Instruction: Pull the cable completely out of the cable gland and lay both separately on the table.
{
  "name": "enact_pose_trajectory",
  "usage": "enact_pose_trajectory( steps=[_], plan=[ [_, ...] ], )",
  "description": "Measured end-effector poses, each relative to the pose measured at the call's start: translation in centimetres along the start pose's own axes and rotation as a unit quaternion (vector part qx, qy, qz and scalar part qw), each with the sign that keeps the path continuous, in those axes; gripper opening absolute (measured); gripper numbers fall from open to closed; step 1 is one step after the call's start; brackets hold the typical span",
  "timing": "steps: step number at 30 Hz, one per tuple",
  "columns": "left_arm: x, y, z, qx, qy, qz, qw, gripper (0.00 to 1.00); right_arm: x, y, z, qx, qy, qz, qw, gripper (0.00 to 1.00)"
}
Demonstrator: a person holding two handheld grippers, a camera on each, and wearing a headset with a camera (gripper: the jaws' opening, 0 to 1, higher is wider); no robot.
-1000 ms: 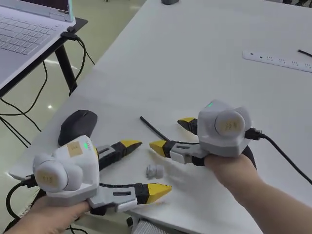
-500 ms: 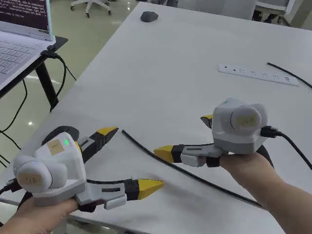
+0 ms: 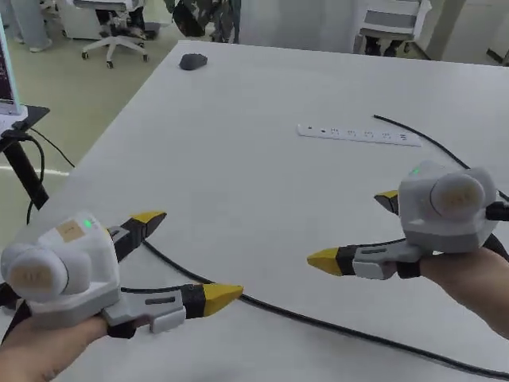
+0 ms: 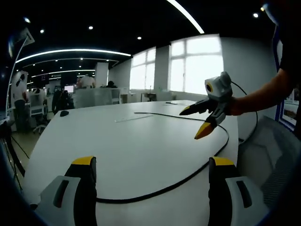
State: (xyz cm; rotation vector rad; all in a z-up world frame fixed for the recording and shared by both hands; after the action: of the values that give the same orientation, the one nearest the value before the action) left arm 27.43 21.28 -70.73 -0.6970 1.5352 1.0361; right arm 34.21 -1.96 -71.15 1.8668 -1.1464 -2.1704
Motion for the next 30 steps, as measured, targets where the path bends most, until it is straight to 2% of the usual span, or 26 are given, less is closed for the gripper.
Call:
enact_pose_trajectory(
  steps=[4,7,10,12,15,18,21,23,30],
  plan=[
    [-1.4,-1.2,-1.7,0.013,-0.001,0.002,0.9999,0.99,3.4,5.6,-3.1,0.029,-0.004,0.013,0.9995,0.98],
    [-2.1,-2.2,-2.8,0.018,-0.007,0.01,0.9998,0.99,5.7,9.8,-5.7,0.063,-0.007,0.032,0.9975,0.97],
    [-2.7,-2.7,-3.8,0.015,-0.012,0.006,0.9998,0.99,6.7,12.9,-7.3,0.09,-0.021,0.015,0.9956,0.98],
    [-2.9,-3.1,-4.3,0.012,-0.014,0.007,0.9998,0.99,7.4,14.3,-7.7,0.099,-0.041,0.003,0.9942,0.99],
    [-2.8,-3.4,-5.0,0.012,-0.017,0.015,0.9997,0.99,8.2,14.9,-7.2,0.102,-0.077,-0.009,0.9917,0.99],
    [-2.3,-3.4,-5.4,0.006,-0.012,0.023,0.9996,0.99,9.1,14.8,-6.2,0.104,-0.092,-0.007,0.9903,0.99],
    [-2.0,-3.3,-5.7,0.003,-0.011,0.027,0.9996,0.99,9.4,14.1,-5.2,0.095,-0.099,-0.009,0.9904,0.99],
    [-1.4,-3.3,-5.7,0.001,-0.025,0.046,0.9986,0.99,9.6,13.6,-4.7,0.091,-0.102,-0.008,0.9906,0.99],
    [-2.0,-2.7,-5.4,-0.008,-0.029,0.038,0.9988,0.99,10.6,12.7,-4.0,0.085,-0.102,0.002,0.9912,0.99]
  ],
)
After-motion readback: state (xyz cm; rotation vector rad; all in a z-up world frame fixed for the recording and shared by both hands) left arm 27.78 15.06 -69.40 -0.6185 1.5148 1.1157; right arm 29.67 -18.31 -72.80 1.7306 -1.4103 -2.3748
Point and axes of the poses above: the centre of the closed fingertips' face, and the gripper's own axes: y roughly backward along the fingers, z roughly to its left, x roughly out of its underside, the point moved 4 cm from there along y, roughly backward along the fingers, and after that the axes turned 13 degrees about -x, right-handed, at the moved point
